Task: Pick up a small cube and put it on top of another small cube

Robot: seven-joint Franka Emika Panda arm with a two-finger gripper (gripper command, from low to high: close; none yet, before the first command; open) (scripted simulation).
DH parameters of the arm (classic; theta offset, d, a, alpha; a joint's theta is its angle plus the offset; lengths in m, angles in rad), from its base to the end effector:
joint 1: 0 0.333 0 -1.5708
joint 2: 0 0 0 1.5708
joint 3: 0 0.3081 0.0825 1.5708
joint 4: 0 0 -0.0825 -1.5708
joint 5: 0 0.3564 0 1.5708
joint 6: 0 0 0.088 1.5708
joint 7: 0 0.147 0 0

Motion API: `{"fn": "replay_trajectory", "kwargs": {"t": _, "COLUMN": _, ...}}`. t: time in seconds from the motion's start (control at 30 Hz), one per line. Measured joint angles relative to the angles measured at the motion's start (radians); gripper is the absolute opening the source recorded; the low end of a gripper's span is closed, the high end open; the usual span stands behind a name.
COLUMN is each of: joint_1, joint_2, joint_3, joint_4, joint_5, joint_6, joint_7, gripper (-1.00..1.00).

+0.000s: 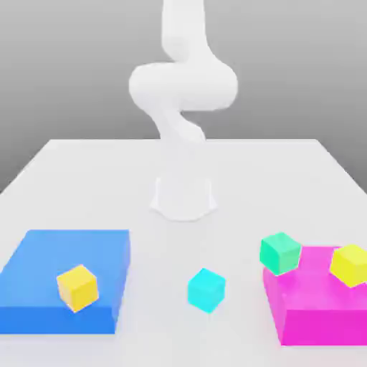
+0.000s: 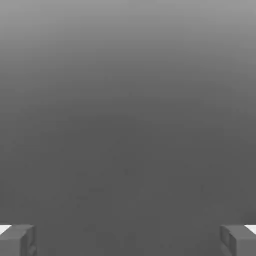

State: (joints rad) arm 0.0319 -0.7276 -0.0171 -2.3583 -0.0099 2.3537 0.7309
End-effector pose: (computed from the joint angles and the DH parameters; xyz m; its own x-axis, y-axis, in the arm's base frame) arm 0.3807 0.0035 0.6269 0.5714 -0.6571 0.4916 -0.4858 -0.7536 -0.4427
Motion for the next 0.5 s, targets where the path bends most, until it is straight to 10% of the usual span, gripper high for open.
{"fn": "replay_trajectory", "kwargs": {"t": 0.5, "joint_1": 0.181, "joint_2": 0.544, "joint_3": -0.098, "joint_4": -0.408, "joint_5": -0.011, "joint_6": 0.392, "joint_7": -0.553, "gripper": 0.0}}
